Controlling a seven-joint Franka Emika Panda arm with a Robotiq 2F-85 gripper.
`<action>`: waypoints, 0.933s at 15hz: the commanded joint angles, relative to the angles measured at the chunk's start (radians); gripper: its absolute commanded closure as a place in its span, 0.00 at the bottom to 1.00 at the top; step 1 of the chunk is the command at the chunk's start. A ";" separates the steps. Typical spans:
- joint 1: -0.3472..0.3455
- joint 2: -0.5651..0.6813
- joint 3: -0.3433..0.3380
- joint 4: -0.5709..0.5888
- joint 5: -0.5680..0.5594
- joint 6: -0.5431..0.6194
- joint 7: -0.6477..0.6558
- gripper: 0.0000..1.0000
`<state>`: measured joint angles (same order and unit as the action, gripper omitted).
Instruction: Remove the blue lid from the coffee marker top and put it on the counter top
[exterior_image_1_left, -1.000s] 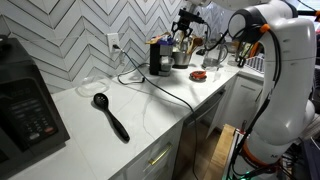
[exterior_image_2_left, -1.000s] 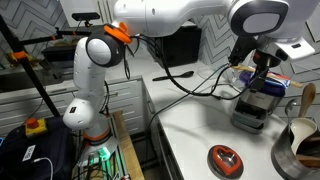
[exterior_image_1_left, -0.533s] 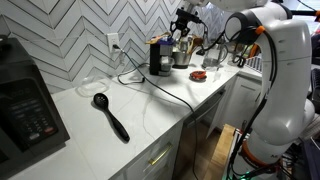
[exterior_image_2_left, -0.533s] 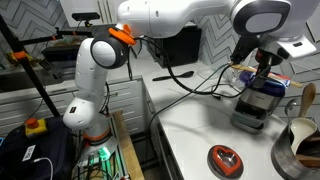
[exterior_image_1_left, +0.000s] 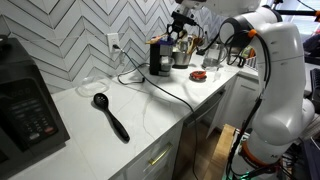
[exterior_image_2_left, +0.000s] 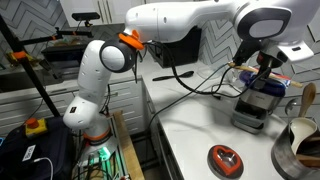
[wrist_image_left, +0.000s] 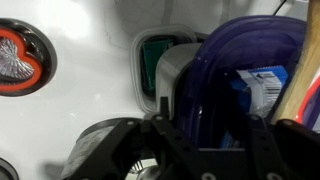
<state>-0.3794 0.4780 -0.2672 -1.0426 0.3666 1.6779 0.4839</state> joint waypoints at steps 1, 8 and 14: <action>-0.006 0.031 0.000 0.058 0.003 -0.034 0.030 0.69; -0.007 0.028 -0.003 0.097 -0.005 -0.077 0.038 0.99; -0.021 0.002 0.008 0.120 0.043 -0.068 0.031 0.98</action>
<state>-0.3794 0.4864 -0.2676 -0.9351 0.3702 1.6387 0.5076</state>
